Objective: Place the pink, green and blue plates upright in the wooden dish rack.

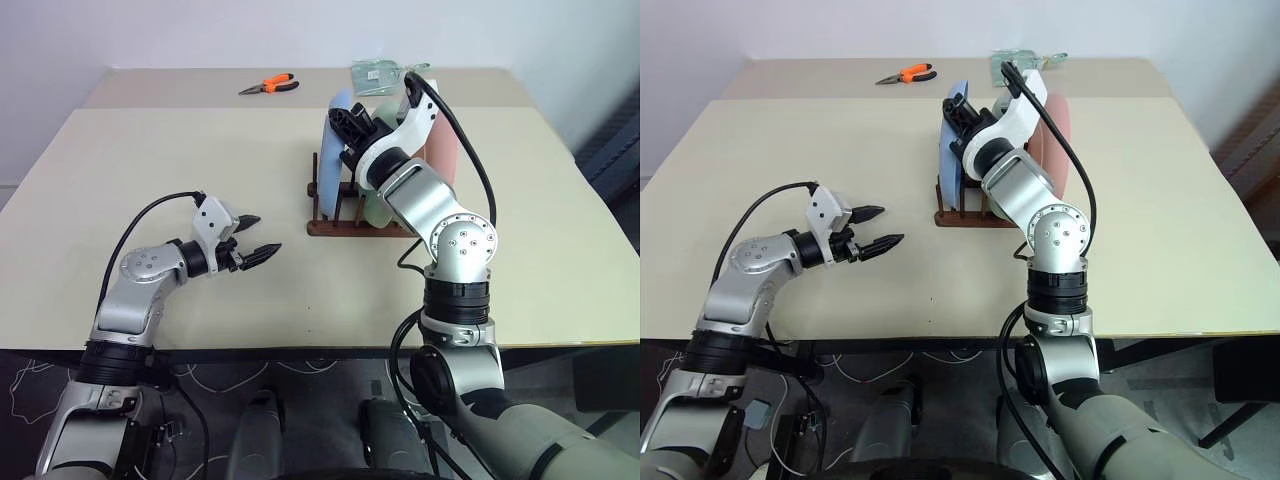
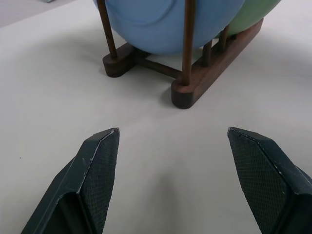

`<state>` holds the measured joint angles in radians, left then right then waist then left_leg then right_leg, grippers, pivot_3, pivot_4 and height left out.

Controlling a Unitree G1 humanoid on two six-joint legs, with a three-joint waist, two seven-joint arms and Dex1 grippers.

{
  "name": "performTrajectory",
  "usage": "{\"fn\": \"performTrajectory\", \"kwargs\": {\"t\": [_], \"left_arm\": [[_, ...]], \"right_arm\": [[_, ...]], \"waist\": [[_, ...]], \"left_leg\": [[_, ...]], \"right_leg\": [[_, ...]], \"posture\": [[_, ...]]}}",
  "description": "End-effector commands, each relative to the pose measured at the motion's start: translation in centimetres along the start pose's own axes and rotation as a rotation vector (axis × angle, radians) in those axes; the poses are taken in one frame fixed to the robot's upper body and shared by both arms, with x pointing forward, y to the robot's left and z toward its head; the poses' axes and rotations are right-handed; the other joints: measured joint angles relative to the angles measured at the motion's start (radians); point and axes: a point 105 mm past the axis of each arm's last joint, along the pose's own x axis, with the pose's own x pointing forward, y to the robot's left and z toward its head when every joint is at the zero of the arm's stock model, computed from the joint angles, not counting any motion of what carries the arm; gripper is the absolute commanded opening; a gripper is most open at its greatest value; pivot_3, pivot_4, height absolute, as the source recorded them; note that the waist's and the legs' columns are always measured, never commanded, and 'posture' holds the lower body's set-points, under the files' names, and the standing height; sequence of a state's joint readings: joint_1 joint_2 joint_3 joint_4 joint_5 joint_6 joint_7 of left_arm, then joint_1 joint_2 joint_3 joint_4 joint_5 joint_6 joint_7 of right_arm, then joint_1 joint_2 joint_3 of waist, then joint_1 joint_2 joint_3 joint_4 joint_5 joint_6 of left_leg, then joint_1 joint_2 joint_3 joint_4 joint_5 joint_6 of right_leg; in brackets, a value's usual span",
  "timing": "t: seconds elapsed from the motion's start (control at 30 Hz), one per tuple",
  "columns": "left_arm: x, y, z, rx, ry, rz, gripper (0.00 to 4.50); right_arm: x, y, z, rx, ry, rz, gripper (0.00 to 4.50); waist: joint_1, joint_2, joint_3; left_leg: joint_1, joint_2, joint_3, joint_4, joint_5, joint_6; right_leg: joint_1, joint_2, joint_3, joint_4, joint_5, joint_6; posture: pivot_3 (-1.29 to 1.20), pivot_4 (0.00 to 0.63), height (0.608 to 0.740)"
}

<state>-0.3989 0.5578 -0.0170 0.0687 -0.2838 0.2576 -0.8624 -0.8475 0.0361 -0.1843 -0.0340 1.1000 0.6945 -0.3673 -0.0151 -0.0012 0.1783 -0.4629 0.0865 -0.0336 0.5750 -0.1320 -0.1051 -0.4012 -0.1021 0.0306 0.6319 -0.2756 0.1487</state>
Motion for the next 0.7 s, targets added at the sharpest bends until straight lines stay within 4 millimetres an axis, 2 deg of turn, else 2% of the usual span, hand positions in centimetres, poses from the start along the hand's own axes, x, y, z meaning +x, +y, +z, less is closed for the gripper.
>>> {"fn": "performTrajectory", "kwargs": {"t": [0.03,0.1,0.13,0.23,0.3,0.4,0.47,0.53,0.6,0.7], "left_arm": [[0.2,-0.3,0.9,0.027,-0.025,-0.004,3.64],[0.3,-0.3,0.9,0.026,-0.026,-0.005,3.64],[0.3,-0.4,0.9,0.025,-0.026,-0.007,3.64],[0.5,-0.5,1.0,0.024,-0.028,-0.009,3.64],[0.4,-0.6,1.1,0.022,-0.032,-0.008,3.64],[0.2,-0.4,1.0,0.024,-0.032,0.001,3.64],[-0.1,0.1,0.9,0.022,-0.027,0.025,3.64],[-0.4,0.5,0.8,0.022,-0.022,0.043,3.64],[-1.1,1.4,0.4,0.029,-0.01,0.078,3.64],[-1.9,2.3,-0.5,0.031,0.017,0.12,3.64]], "right_arm": [[0.0,2.5,1.0,-0.16,-0.028,0.093,2.02],[-0.2,3.3,1.1,-0.305,-0.036,0.117,3.05],[-0.2,3.6,1.3,-0.401,-0.042,0.125,3.42],[-1.0,4.5,2.4,-0.658,-0.081,0.18,3.42],[-2.3,5.2,4.1,-0.787,-0.127,0.228,3.42],[-5.3,6.0,6.9,-0.917,-0.202,0.292,3.42],[-7.9,5.4,8.5,-0.973,-0.206,0.312,3.42],[-10.4,4.0,9.7,-1.019,-0.181,0.296,3.42],[-13.9,0.2,11.3,-1.052,-0.122,0.171,3.42],[-19.0,-6.1,12.3,-1.031,-0.015,-0.056,3.42]], "waist": [[0.0,0.0,0.0],[-0.001,0.0,0.0],[-0.002,0.0,0.0],[0.001,0.0,0.0],[0.003,0.0,0.0],[0.005,0.0,0.0],[0.009,-0.001,0.0],[0.012,-0.001,0.0],[0.015,-0.002,0.0],[0.026,-0.003,0.0]], "left_leg": [[0.0,0.0,0.0,0.0,0.0,0.0],[0.0,0.0,0.0,0.0,0.0,0.0],[0.0,0.0,0.0,0.0,0.0,0.0],[-0.001,0.0,0.0,0.0,0.0,0.0],[-0.001,0.0,0.0,0.0,0.0,0.0],[-0.003,0.0,0.0,0.0,0.0,0.0],[-0.003,0.0,0.0,0.0,0.0,0.0],[-0.003,0.0,0.0,0.0,0.0,0.0],[-0.003,0.0,0.0,0.0,0.0,0.0],[-0.001,0.0,0.001,0.001,-0.001,0.0]], "right_leg": [[0.0,0.0,0.0,0.0,0.0,0.0],[0.0,0.0,0.0,0.0,0.0,0.0],[-0.001,0.0,0.0,0.0,0.0,0.0],[-0.001,0.0,0.0,0.0,0.0,0.0],[-0.001,0.0,0.0,-0.001,0.0,0.0],[-0.002,0.0,0.0,-0.001,0.0,0.0],[-0.002,0.0,0.0,-0.002,0.0,0.0],[-0.002,0.0,0.0,-0.002,0.0,0.0],[-0.001,0.0,0.0,-0.003,0.0,0.0],[0.001,0.0,0.0,-0.004,-0.001,-0.001]], "posture": [[0.0,0.15,0.74],[0.0,0.15,0.74],[0.0,0.15,0.74],[0.0,0.15,0.74],[0.0,0.15,0.74],[0.0,0.15,0.74],[0.0,0.15,0.74],[0.0,0.15,0.74],[0.0,0.15,0.74],[0.0,0.15,0.74]]}}
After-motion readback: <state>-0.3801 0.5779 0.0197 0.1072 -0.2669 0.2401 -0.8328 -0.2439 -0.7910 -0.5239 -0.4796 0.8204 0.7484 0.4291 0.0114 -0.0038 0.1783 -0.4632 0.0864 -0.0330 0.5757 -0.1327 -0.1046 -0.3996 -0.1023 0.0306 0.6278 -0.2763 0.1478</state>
